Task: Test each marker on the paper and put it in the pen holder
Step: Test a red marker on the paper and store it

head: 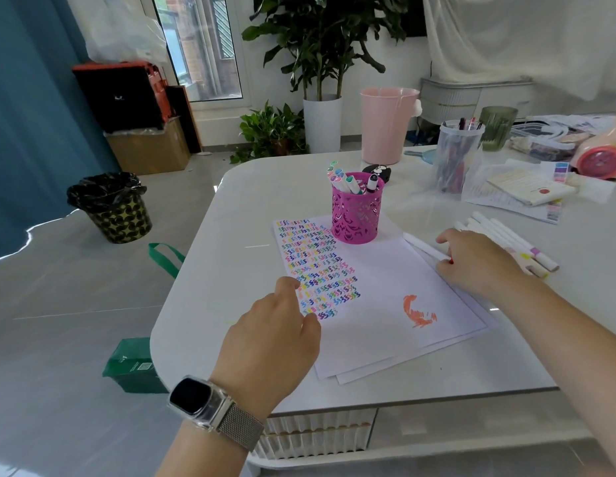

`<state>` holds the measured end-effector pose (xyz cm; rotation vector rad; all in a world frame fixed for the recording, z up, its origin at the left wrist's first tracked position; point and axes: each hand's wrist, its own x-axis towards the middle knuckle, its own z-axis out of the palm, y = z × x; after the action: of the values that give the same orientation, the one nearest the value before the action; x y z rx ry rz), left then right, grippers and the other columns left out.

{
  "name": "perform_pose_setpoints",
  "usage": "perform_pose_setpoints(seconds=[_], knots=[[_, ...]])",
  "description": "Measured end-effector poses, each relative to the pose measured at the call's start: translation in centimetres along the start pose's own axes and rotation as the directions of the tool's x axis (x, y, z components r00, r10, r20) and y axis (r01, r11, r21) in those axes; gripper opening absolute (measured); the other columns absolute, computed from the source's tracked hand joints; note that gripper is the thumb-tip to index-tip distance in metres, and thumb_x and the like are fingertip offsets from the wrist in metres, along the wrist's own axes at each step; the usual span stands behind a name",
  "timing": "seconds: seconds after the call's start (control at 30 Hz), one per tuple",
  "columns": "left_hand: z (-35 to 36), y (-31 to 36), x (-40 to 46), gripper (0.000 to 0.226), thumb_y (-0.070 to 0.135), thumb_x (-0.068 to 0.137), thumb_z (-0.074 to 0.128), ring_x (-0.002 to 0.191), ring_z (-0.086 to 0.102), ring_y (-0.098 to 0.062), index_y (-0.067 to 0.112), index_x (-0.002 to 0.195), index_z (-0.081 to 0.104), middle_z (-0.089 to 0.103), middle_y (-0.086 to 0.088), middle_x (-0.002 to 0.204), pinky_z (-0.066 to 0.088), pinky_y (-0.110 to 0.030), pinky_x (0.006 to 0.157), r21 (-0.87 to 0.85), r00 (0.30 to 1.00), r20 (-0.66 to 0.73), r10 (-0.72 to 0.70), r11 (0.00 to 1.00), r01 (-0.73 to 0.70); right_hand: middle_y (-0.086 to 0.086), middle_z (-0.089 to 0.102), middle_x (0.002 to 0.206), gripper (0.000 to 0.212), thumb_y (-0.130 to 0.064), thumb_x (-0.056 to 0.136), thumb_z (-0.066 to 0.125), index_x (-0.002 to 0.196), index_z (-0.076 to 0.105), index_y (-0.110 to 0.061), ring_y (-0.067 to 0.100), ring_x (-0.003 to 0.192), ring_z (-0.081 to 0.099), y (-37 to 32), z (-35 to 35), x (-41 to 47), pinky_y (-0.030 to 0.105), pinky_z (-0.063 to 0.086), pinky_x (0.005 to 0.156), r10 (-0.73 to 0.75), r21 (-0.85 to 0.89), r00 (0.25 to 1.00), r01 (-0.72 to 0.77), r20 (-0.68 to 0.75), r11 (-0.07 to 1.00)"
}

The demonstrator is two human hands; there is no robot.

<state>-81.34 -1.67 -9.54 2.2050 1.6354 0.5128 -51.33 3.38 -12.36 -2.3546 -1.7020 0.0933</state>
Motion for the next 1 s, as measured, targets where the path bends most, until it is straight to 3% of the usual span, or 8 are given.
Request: perform_pose_setpoints(seconds=[0.17,0.33,0.43,0.5,0.63,0.83,0.93,1.0], knots=[[0.0,0.1,-0.1,0.041,0.035,0.094,0.041,0.100,0.058,-0.015,0.027,0.133,0.032,0.061,0.010,0.105,0.050,-0.037,0.088,0.003,1.000,0.012,0.028,1.000,-0.028,0.012,0.053,0.117,0.033,-0.026,0.090,0.052,0.119,0.055,-0.010,0.031,0.104,0.053,-1.2,0.1,-0.4,0.037,0.047,0.083,-0.010,0.005,0.998,0.010,0.064,1.000],[0.2,0.2,-0.2,0.040,0.037,0.094,0.041,0.099,0.059,-0.015,0.027,0.132,0.034,0.061,0.009,0.107,0.050,-0.037,0.087,0.024,0.999,0.027,0.036,0.999,-0.037,0.014,0.057,0.087,0.025,-0.017,0.093,0.040,0.079,0.054,-0.003,0.030,0.081,0.051,-2.0,-0.6,-0.8,0.033,0.037,0.064,0.082,0.206,0.995,-0.091,0.054,0.974],[0.0,0.3,-0.3,0.040,0.036,0.094,0.041,0.100,0.059,-0.016,0.027,0.132,0.033,0.061,0.007,0.111,0.050,-0.037,0.087,0.034,0.999,0.033,0.034,0.999,-0.035,0.019,0.056,0.096,0.025,-0.009,0.096,0.035,0.089,0.054,0.005,0.030,0.087,0.048,-2.1,-1.2,-1.0,0.032,0.034,0.068,0.178,0.307,0.978,-0.204,0.112,0.930],[-0.2,0.4,-0.4,0.038,0.037,0.094,0.041,0.101,0.059,-0.016,0.027,0.131,0.035,0.060,0.007,0.112,0.050,-0.037,0.088,0.036,0.999,0.024,0.044,0.998,-0.045,0.018,0.052,0.099,0.019,-0.003,0.095,0.033,0.082,0.046,0.002,0.029,0.088,0.047,-1.9,-1.1,-1.0,0.029,0.032,0.068,0.198,0.342,0.966,-0.244,0.164,0.907],[-0.4,1.1,-0.9,0.031,0.036,0.094,0.042,0.101,0.057,-0.012,0.028,0.123,0.046,0.059,0.013,0.104,0.048,-0.036,0.090,-0.035,0.996,0.047,0.080,0.996,-0.079,0.010,0.043,0.075,0.013,-0.011,0.089,0.036,0.081,0.045,-0.007,0.025,0.066,0.040,-1.9,-1.5,-1.5,0.027,0.030,0.052,0.217,0.486,0.958,-0.283,0.188,0.827],[0.1,1.9,-1.8,0.034,0.037,0.095,0.040,0.105,0.055,-0.007,0.028,0.127,0.043,0.055,0.013,0.114,0.045,-0.029,0.092,0.027,0.984,0.057,0.168,0.985,-0.169,0.005,0.051,0.066,0.020,-0.021,0.086,0.057,0.069,0.053,-0.012,0.020,0.064,0.050,-5.4,-4.0,-4.5,0.028,0.043,0.063,-0.045,0.661,0.965,-0.143,0.259,0.736],[0.5,2.6,-2.5,0.043,0.047,0.094,0.040,0.112,0.052,-0.008,0.029,0.133,0.035,0.049,0.013,0.125,0.043,-0.026,0.093,0.062,0.975,0.077,0.210,0.975,-0.215,0.002,0.050,0.061,0.040,-0.027,0.093,0.052,0.057,0.047,-0.012,0.017,0.063,0.050,-8.2,-4.8,-6.8,0.018,0.042,0.052,-0.169,0.765,0.949,-0.102,0.267,0.636],[0.6,3.0,-2.6,0.046,0.051,0.092,0.042,0.112,0.051,-0.006,0.029,0.132,0.037,0.048,0.014,0.125,0.042,-0.024,0.094,-0.010,0.972,0.119,0.200,0.980,-0.200,-0.001,0.053,0.063,0.044,-0.031,0.096,0.044,0.057,0.050,-0.013,0.015,0.068,0.051,-9.9,-5.2,-8.0,0.023,0.046,0.063,-0.240,0.837,0.941,-0.075,0.240,0.541]])
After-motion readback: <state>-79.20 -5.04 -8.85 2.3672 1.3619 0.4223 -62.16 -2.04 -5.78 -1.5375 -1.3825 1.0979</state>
